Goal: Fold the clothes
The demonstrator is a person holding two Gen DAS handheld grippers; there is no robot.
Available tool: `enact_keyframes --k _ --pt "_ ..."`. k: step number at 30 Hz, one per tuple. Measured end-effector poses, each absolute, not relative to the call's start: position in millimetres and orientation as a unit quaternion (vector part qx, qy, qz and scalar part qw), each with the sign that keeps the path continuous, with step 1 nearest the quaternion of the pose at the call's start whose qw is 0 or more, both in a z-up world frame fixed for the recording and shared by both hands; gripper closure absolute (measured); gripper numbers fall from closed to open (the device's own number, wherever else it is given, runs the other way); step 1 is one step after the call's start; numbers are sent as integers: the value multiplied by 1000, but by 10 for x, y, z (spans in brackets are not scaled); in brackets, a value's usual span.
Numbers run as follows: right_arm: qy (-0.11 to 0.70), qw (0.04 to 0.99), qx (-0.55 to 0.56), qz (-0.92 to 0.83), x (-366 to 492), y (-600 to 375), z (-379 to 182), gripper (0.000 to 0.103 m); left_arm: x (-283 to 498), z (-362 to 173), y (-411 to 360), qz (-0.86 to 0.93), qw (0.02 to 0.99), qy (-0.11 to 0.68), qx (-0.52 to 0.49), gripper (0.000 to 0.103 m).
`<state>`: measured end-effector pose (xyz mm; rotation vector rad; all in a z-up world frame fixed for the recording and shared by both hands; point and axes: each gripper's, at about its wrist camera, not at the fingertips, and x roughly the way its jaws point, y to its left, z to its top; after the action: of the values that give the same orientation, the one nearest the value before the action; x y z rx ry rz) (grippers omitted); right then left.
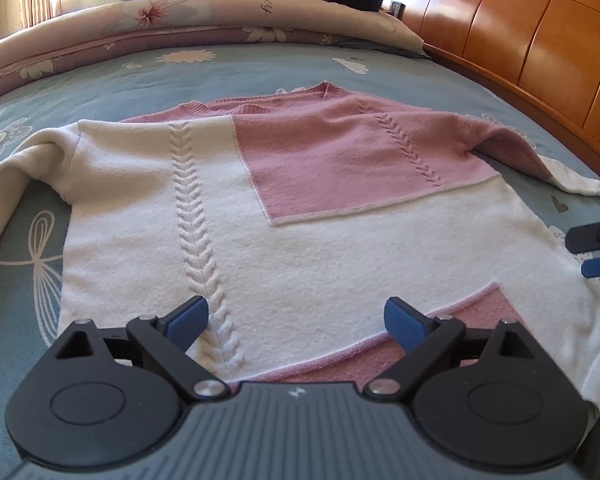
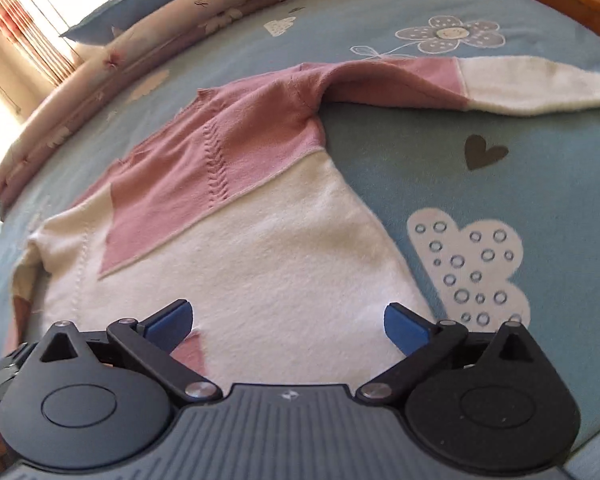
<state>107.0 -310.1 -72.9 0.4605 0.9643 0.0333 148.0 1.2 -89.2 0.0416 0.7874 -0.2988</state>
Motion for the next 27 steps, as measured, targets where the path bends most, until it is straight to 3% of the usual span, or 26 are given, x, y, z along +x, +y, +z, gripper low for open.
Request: enact_keyframes --k 9,11,12,16,18,22,27 --pt "428 889 163 7 772 -2914 -921 0 1156 -723 -250 -110 933 338 47 9" --pt "424 891 159 13 759 -2928 -929 0 930 -742 -372 -112 937 325 71 7" --pt "419 893 166 16 749 -2958 -941 0 816 -779 -434 -115 937 317 89 1" --pt "393 903 172 26 675 -2991 -980 0 453 -1027 -592 -111 927 321 159 1" --pt "381 911 153 31 619 -2948 -1008 0 276 -1046 -520 -101 936 311 130 1" --pt "356 931 73 34 516 -2763 -1090 0 171 -1022 -268 -109 925 360 46 1" --pt "309 950 21 31 355 -2659 -1218 0 119 -741 -67 -112 928 351 66 1"
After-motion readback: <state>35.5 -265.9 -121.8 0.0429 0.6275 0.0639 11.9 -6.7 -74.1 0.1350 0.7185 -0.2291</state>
